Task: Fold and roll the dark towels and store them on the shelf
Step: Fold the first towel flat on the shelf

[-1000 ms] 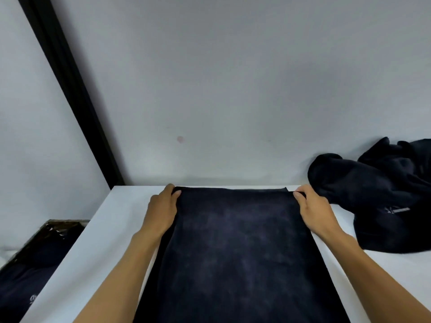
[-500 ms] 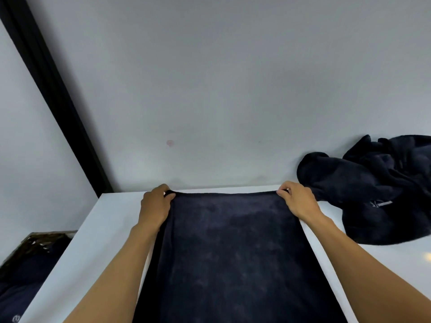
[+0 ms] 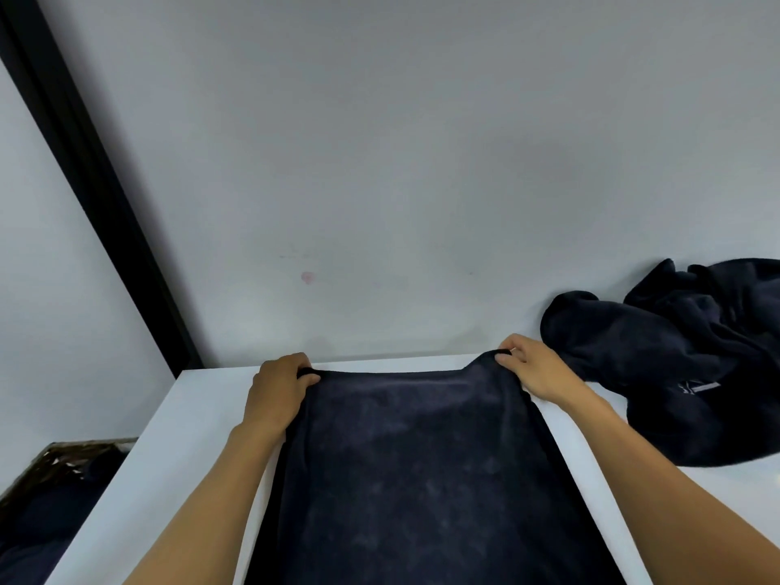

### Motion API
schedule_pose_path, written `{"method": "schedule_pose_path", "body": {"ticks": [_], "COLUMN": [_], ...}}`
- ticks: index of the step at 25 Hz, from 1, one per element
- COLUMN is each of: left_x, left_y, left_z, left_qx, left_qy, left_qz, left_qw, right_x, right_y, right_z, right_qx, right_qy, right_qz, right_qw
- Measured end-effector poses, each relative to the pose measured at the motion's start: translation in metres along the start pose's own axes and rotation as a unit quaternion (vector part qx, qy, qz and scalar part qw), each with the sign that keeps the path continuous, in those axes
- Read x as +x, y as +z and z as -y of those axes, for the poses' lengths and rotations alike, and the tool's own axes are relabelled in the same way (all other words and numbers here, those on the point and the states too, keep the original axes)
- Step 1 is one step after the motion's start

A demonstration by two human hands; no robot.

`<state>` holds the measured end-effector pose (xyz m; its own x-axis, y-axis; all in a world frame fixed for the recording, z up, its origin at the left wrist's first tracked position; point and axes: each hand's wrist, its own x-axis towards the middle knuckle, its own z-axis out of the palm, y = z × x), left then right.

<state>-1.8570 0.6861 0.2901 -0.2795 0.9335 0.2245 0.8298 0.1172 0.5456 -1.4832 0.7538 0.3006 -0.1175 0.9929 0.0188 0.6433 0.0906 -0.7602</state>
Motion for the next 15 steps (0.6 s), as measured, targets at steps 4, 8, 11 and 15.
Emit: {"method": "schedule_pose_path", "body": {"ticks": [4,8,11,15], "left_x": [0.004,0.008,0.008,0.008], "left_y": [0.001,0.002,0.002,-0.010], "left_z": [-0.001,-0.001,0.000,-0.009], "left_qx": [0.001,0.008,0.016,-0.041], "left_qy": [-0.012,-0.022,-0.008,-0.046], "left_qz": [-0.006,0.016,0.035,0.086], "left_qw": [1.000,1.000,0.999,0.994], "right_x": [0.009,0.014,0.015,0.013], "right_y": [0.015,0.018,0.016,0.001], "right_z": [-0.006,-0.002,0.006,0.019], "right_qx": [-0.108,-0.152,-0.106,0.016], "right_qy": [0.019,0.046,0.055,0.098], "right_qz": [-0.061,-0.044,-0.002,0.073], "right_qw": [0.992,0.986,0.993,0.992]}}
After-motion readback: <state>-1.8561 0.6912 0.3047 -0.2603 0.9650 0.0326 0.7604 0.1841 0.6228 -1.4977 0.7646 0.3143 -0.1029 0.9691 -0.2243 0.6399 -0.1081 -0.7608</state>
